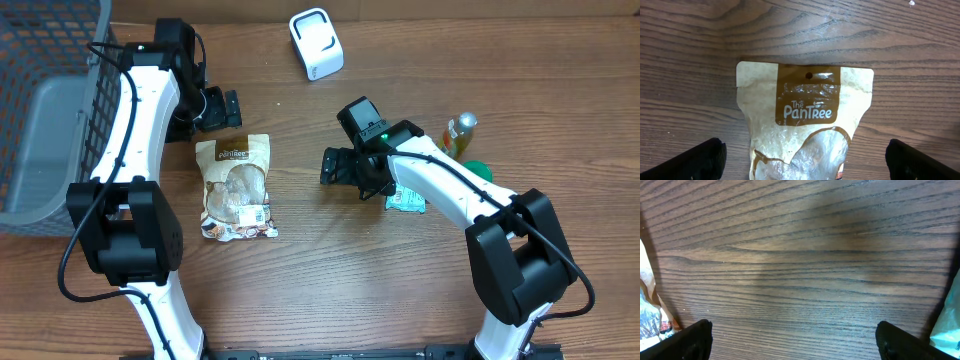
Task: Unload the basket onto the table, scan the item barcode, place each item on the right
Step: 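Open the right gripper and lift it off the tissue pack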
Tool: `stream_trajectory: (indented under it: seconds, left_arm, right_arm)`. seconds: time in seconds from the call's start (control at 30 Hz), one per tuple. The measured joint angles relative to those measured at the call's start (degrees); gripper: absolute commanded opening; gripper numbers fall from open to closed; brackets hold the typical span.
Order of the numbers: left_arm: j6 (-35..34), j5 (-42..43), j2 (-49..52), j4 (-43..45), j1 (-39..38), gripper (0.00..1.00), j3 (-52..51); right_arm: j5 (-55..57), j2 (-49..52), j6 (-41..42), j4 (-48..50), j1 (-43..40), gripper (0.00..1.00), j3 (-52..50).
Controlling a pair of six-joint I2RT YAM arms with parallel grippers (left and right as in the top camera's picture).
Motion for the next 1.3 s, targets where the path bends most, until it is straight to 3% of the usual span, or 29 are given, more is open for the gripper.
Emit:
stream_trajectory:
  seconds: [1.3]
  left_arm:
    - [0.00,0.00,0.00,0.00,0.00,1.00,0.00]
  right_arm:
    - [0.00,0.00,-0.02,0.79,0.00,1.00,0.00]
